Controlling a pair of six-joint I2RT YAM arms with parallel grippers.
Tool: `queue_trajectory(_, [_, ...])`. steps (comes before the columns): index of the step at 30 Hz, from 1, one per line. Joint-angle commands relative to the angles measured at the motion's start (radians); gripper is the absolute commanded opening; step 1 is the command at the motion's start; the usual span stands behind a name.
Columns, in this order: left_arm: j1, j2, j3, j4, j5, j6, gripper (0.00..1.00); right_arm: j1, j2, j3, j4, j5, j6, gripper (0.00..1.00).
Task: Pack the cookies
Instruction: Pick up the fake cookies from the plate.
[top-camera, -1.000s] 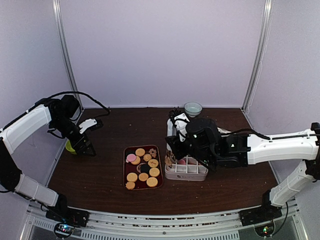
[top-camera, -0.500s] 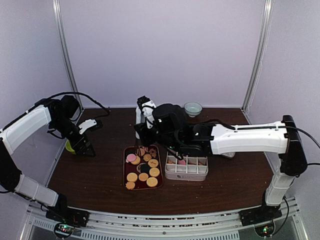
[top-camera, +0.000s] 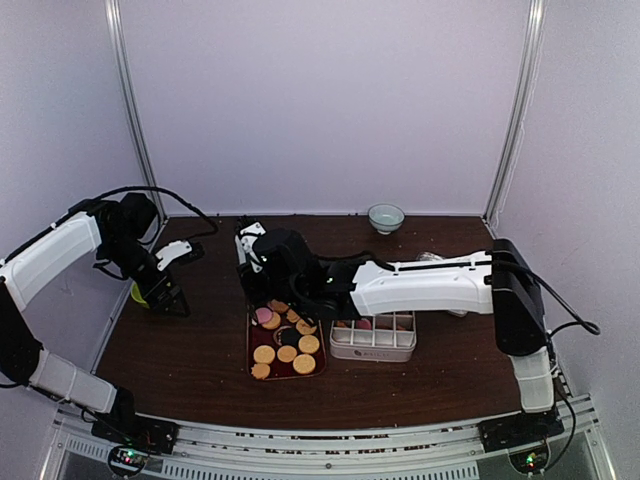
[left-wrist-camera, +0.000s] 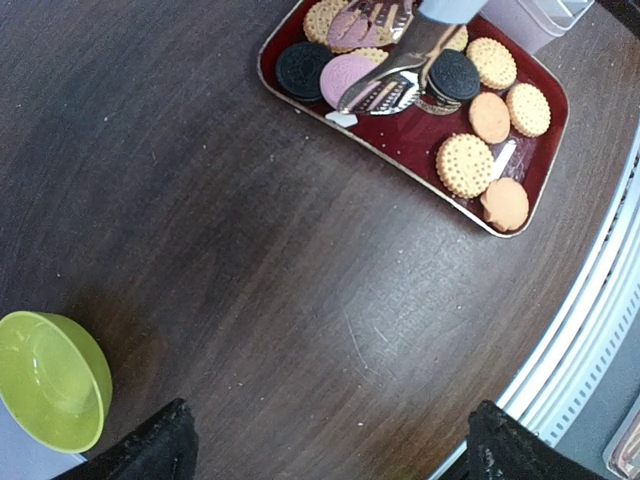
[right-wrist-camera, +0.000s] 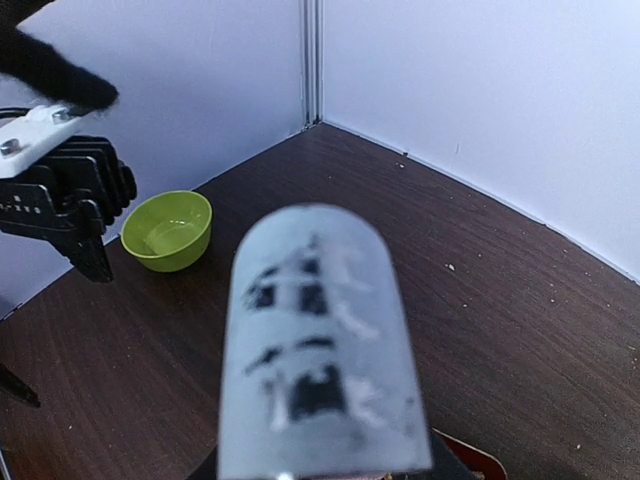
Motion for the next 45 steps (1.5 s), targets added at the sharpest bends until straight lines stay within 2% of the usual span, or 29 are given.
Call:
queue_trajectory(1, [0.008,-0.027,-0.01,0.007,0.005,0.012,0.97,-0.019,0.035,0.064,0.022,0.035,-0.009,0.41])
queue_trajectory(13, [0.008,-0.035,-0.015,0.009,0.003,0.006,0.98,-0.031,0.071,0.062,0.007,-0.052,0.044,0.4])
queue_trajectory(24, [0.008,-0.03,-0.013,0.009,0.013,0.007,0.98,-0.023,-0.024,-0.001,0.034,-0.034,0.045,0.2])
queue_trajectory(29, [0.007,-0.033,-0.013,0.009,0.015,0.007,0.98,-0.023,-0.082,-0.026,0.045,-0.053,0.064,0.06])
queue_trajectory(36, [0.009,-0.029,-0.01,0.007,0.021,0.012,0.98,-0.024,-0.29,-0.19,0.1,-0.061,0.077,0.01])
queue_trajectory(45, [0.007,-0.023,-0.004,0.013,0.028,0.011,0.98,-0.024,-0.638,-0.575,0.038,0.033,0.061,0.0])
